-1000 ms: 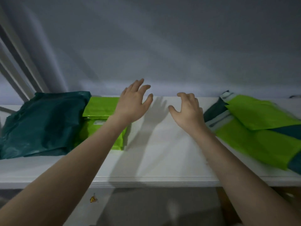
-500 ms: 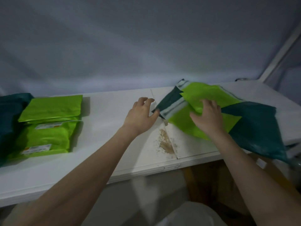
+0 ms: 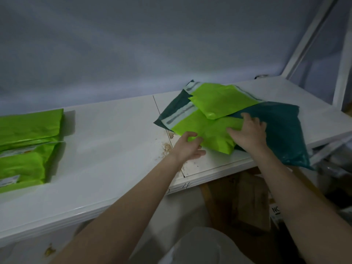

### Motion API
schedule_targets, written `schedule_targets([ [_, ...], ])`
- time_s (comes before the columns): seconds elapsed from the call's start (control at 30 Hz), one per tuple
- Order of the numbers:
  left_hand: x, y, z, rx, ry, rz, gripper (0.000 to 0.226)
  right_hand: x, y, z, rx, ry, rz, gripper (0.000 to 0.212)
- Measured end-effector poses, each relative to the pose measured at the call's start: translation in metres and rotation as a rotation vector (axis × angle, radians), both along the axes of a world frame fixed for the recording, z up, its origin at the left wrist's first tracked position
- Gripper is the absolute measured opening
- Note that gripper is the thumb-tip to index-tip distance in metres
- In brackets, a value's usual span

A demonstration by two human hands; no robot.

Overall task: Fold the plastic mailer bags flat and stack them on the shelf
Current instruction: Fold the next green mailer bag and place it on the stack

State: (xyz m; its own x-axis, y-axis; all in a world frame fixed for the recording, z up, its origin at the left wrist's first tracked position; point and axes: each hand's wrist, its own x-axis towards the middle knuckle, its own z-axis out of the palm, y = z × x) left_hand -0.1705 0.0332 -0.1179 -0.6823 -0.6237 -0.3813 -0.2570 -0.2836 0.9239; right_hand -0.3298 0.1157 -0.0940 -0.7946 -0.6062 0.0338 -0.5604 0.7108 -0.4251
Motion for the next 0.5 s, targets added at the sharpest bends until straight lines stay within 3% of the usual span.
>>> schedule_targets([
  [0.1, -0.007, 0.002, -0.001, 0.055, 0.052, 0.125, 0.029, 0.007, -0.003, -0.004, -0.037, 0.017, 0.036, 0.058],
  [0.27, 0.008, -0.013, -0.002, -0.091, 0.043, 0.336, 0.027, 0.029, -0.006, -0.004, -0.045, 0.084, 0.079, 0.043],
  [0.4, 0.038, -0.031, 0.01, -0.111, 0.083, 0.341, 0.036, 0.047, -0.016, -0.004, -0.042, -0.064, 0.16, 0.041],
  [0.5, 0.071, -0.044, 0.021, -0.096, 0.134, 0.326, 0.051, 0.07, -0.031, 0.001, -0.079, -0.192, 0.236, 0.053],
])
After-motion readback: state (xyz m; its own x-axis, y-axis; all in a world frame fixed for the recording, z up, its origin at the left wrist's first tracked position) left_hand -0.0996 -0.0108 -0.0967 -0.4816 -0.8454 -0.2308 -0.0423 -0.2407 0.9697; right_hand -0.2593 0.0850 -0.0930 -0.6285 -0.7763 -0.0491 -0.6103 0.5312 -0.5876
